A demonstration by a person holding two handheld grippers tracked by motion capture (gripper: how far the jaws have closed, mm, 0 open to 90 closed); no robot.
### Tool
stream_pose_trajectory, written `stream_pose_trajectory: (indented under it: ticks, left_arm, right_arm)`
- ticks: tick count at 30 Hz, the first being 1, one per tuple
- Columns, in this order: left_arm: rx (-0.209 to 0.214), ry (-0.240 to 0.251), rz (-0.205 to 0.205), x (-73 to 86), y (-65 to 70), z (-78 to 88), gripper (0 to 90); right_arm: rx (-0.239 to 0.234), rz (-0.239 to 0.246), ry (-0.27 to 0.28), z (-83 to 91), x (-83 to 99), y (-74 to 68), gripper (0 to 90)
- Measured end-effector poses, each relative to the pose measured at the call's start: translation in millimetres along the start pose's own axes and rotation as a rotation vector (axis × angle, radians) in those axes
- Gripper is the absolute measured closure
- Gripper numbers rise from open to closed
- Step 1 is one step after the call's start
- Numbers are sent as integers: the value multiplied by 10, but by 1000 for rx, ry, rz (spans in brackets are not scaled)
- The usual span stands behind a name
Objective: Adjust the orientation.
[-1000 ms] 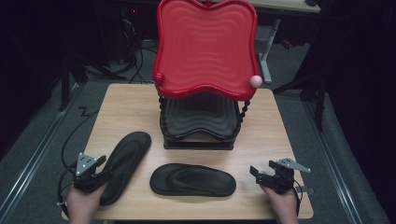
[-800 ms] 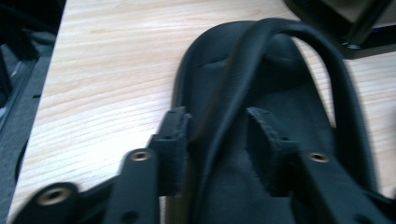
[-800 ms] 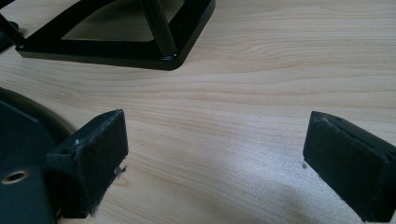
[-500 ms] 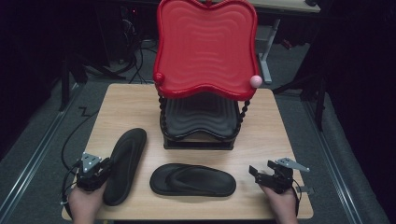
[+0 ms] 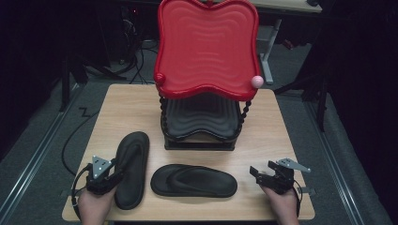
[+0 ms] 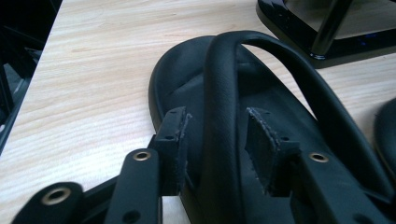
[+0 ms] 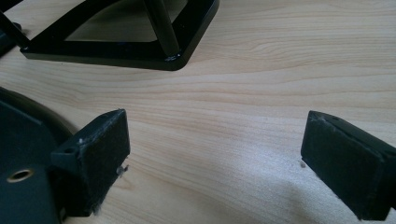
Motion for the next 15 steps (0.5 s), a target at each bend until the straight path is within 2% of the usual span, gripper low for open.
stream_pose_trajectory:
  ticks: [2, 5, 9, 15]
  left_arm:
    - [-12, 1, -10, 11, -21, -57, 563]
    - [4, -23, -8, 43, -32, -129, 580]
    - [36, -15, -7, 36, -10, -120, 698]
    - [13, -19, -2, 20, 0, -92, 739]
  right_arm:
    - [-1, 3, -2, -9, 3, -3, 83]
    - [-7, 6, -5, -11, 7, -15, 110]
    - [-1, 20, 6, 5, 8, -30, 147]
    - [21, 56, 30, 43, 7, -102, 216]
Point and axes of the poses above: each handheld gripper's, and its own axes: z roughly backward along the jaws, x roughly out of its underside, y roughly to its right, the point moved 4 cm from there along -z, roughly forward along the jaws, and after that the axes turned 6 degrees about -y, right-handed, at the moved point
